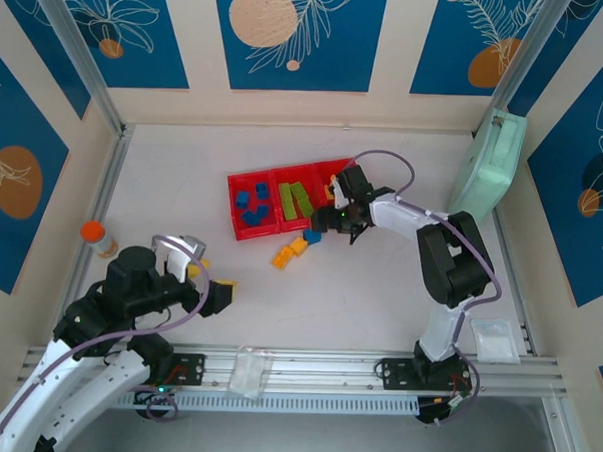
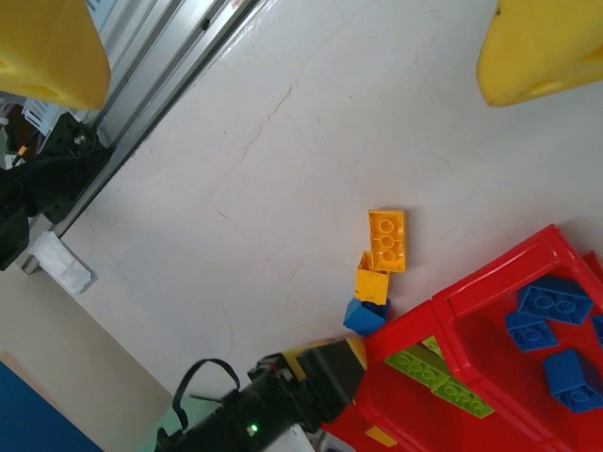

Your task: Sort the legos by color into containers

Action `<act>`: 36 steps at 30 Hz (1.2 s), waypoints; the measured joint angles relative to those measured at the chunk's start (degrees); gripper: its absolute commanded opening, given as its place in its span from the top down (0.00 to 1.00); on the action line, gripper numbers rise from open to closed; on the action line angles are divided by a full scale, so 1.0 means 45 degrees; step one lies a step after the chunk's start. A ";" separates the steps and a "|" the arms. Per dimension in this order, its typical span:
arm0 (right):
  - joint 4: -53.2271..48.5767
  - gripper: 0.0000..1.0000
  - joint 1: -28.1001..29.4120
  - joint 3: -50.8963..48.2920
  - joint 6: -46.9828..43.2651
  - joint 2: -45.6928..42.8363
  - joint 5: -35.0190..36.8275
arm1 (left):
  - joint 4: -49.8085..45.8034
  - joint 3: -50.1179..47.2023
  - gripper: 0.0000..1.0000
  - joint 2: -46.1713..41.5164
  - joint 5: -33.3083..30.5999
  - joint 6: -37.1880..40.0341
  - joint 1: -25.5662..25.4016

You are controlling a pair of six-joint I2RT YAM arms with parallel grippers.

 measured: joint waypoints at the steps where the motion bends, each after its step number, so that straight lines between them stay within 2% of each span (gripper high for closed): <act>1: -0.0005 0.24 0.0000 0.0296 -0.0058 0.0141 -0.0005 | 0.0000 0.0000 0.01 0.0000 0.0000 0.0000 0.0000; 8: -0.0437 0.24 0.0160 0.1661 -0.0325 0.0763 0.0068 | 0.0000 0.0000 0.01 0.0000 -0.0083 0.0000 0.0000; 19: -0.1297 0.25 0.1817 0.1642 -0.0335 0.0758 0.1127 | 0.0000 0.0000 0.01 0.0000 -0.0107 0.0000 0.0000; 32: -0.2754 0.29 0.2676 0.2851 0.0301 0.1807 0.3706 | 0.0000 0.0000 0.01 -0.0010 -0.0107 0.0005 0.0000; 36: -0.2861 0.32 0.2817 0.3045 0.0748 0.2137 0.4061 | 0.0000 0.0000 0.01 -0.0010 -0.0107 0.0000 0.0000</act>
